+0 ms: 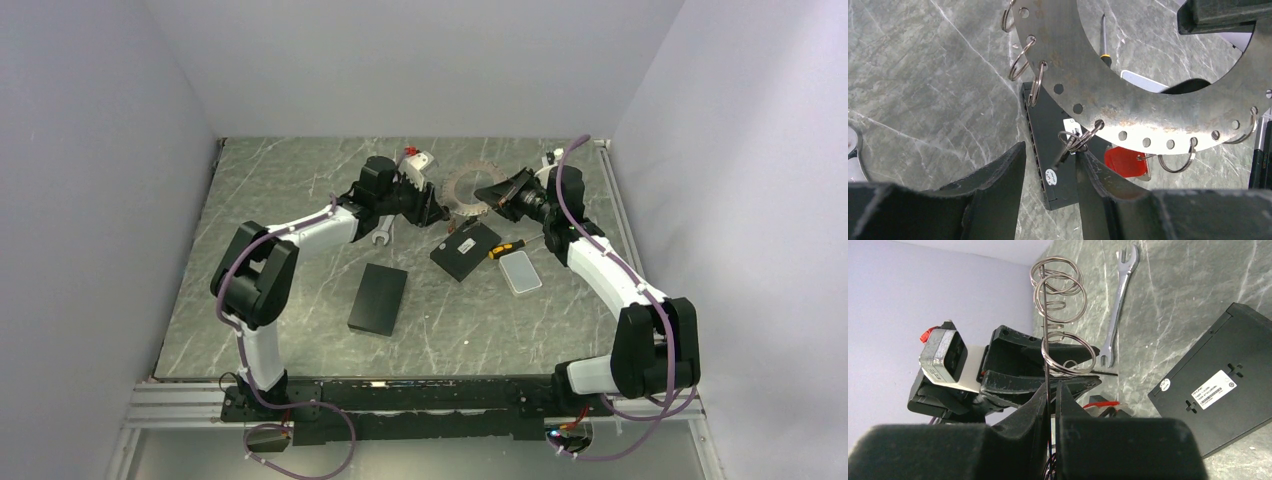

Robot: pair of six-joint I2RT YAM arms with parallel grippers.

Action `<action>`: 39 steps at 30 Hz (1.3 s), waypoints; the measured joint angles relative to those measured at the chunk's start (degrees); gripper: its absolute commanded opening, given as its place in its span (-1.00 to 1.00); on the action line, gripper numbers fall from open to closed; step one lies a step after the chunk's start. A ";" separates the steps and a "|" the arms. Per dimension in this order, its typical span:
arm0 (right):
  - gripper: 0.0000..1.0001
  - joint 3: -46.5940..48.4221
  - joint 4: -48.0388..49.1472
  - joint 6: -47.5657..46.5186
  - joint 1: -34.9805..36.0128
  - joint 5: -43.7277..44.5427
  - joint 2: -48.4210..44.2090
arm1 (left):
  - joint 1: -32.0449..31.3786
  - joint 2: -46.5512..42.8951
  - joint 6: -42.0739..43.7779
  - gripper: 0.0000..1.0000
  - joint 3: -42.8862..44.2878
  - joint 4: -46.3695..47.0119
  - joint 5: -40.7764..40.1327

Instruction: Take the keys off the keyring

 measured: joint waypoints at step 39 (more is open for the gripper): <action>-1.00 0.00 3.06 4.04 0.00 -3.56 0.17 | 4.02 2.51 -9.20 -0.52 -7.58 24.57 12.61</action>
